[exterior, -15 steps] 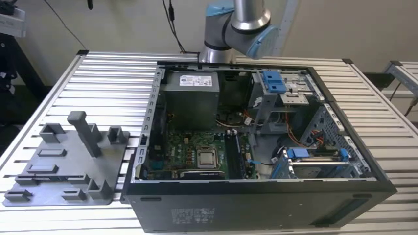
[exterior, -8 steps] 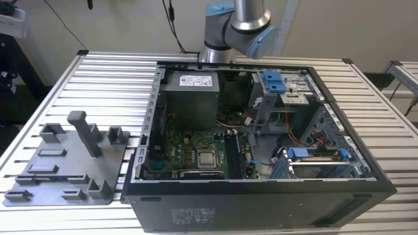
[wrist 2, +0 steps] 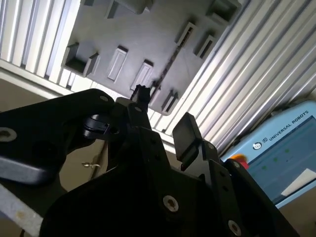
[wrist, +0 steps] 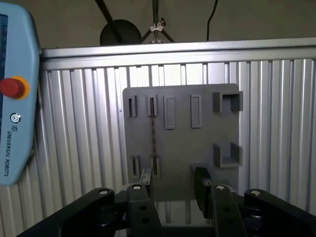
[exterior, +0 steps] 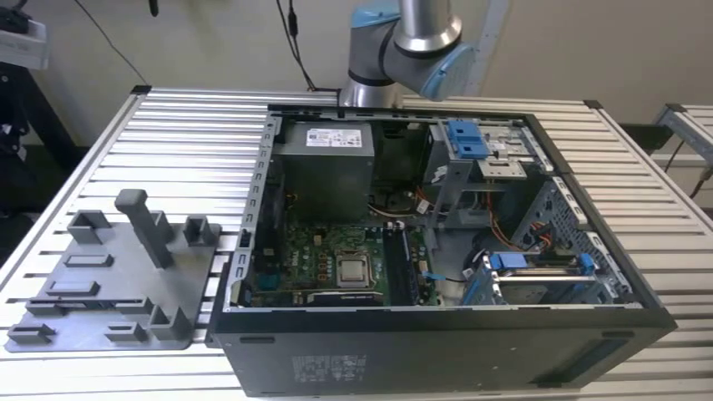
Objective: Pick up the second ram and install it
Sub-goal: 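Pick up the second ram and move it above second insertion slot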
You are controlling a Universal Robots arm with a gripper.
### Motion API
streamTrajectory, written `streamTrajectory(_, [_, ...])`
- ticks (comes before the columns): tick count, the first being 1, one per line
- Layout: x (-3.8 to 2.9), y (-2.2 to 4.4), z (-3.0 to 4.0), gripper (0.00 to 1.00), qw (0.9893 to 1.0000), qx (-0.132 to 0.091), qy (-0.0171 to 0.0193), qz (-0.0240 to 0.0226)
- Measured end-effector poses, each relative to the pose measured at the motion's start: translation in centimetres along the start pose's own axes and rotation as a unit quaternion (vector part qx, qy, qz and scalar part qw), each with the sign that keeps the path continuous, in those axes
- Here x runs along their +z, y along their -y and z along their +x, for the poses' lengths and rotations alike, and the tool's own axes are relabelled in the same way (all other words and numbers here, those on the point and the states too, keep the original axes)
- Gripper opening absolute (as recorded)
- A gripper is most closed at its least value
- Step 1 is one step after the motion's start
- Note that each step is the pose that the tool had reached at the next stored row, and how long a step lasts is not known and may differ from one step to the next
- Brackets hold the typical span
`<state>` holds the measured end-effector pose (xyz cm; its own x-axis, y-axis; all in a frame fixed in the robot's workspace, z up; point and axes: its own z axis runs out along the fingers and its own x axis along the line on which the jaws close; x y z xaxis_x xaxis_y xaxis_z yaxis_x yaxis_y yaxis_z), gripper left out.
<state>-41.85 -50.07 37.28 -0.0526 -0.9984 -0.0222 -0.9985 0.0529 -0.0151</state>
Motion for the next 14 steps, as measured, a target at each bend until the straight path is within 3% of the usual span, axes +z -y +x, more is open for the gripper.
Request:
streamTrajectory(3, [0.45,-0.01,0.01,0.48,0.9999,-0.011,0.0001,0.0007])
streamTrajectory(14, [2.20,-0.03,0.30,0.48,0.9998,-0.019,0.0003,-0.0003])
